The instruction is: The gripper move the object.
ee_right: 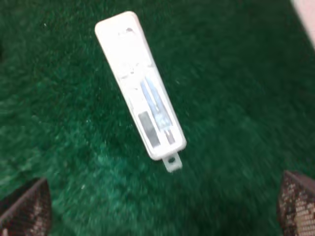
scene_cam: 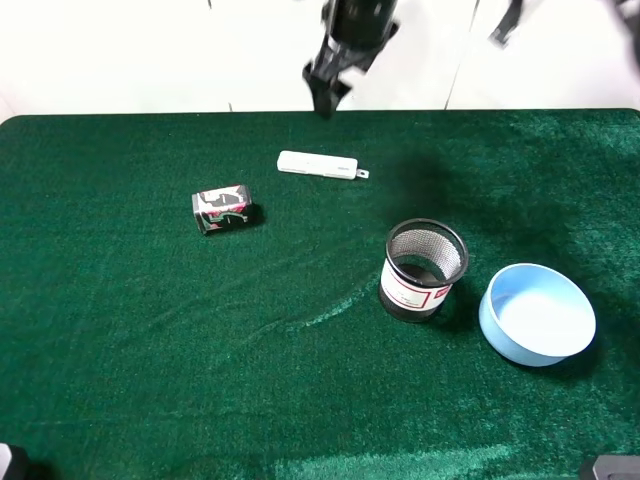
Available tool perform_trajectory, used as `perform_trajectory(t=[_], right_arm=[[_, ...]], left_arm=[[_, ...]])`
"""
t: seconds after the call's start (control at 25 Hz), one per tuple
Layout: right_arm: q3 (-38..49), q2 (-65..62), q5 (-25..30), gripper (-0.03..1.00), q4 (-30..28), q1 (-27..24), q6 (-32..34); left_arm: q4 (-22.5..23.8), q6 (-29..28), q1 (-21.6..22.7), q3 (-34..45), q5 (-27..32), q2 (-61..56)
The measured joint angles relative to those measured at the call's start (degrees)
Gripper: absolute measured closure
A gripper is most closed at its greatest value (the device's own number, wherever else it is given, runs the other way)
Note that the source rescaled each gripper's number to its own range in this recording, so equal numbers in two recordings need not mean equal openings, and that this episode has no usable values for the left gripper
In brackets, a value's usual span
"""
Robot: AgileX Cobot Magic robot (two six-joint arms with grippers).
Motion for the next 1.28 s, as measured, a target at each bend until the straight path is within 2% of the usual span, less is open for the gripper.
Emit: perform_trajectory(t=[0.16,0.36,0.4,0.76,1.0,1.28], right_arm=[[5.3,-9.54,0.13,-0.03,-0.23,-0.5,2.18],[17.58,-23.07,0.25,-0.03,-0.47,-3.01,4.54],[17.58,-23.07,0.25,-0.03,-0.47,-3.01,4.54],[45.6,-49.9,0.36,-0.03,0.55,-7.91,10.09],[62.47,-68.27,-3.58,-0.03,2.21,-9.07,14.88],[78.84,-88.78,-9.04,-0.03,9.49,-9.07,15.64]], left_arm=[[0.0,0.0,0.0,0.0,0.0,0.0],[0.0,0.0,0.0,0.0,0.0,0.0],[0.0,0.0,0.0,0.0,0.0,0.0],[0.0,0.0,0.0,0.0,0.0,0.0],[0.0,0.0,0.0,0.0,0.0,0.0],[0.0,0.0,0.0,0.0,0.0,0.0]])
